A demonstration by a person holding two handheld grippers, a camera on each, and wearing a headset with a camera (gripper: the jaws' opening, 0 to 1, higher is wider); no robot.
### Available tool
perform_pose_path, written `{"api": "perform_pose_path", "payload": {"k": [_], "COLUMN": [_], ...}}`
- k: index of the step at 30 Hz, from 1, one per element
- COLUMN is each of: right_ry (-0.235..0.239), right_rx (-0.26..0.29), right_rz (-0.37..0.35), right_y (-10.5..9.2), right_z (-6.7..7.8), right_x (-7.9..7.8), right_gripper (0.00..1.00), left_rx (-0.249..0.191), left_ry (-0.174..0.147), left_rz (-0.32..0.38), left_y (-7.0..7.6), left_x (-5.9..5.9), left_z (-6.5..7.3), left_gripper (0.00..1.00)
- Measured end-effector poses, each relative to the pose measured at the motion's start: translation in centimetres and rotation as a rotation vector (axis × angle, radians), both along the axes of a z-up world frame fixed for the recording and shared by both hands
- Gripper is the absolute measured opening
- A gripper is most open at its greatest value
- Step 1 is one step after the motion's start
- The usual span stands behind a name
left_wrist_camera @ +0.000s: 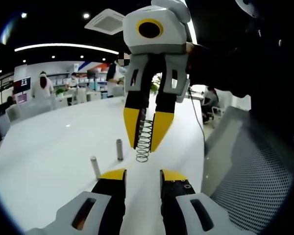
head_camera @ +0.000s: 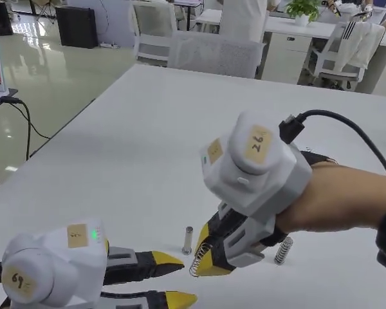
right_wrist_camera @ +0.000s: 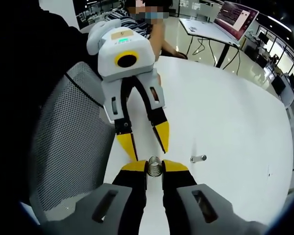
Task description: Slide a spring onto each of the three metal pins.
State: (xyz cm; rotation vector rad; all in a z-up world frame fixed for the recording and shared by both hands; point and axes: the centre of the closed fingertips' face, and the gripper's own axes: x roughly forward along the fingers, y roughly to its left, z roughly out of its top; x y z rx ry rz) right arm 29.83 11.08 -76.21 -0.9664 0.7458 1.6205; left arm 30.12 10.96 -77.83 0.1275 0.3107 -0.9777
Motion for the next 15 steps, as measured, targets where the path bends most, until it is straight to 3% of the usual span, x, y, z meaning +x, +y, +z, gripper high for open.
{"api": "perform_pose_path", "payload": {"k": [15], "right_ry": [-0.065], "right_rx": [-0.005], "right_rz": [-0.055], "right_y": [-0.2], "right_z": [0.0], "right_x": [3.6], "right_gripper": [0.08], "left_rx": [-0.026], "left_ry": [0.027], "left_rz": [0.079], "left_y": [1.2], "left_x": [0.1], "left_z": [-0.1], "left_gripper": [0.46]}}
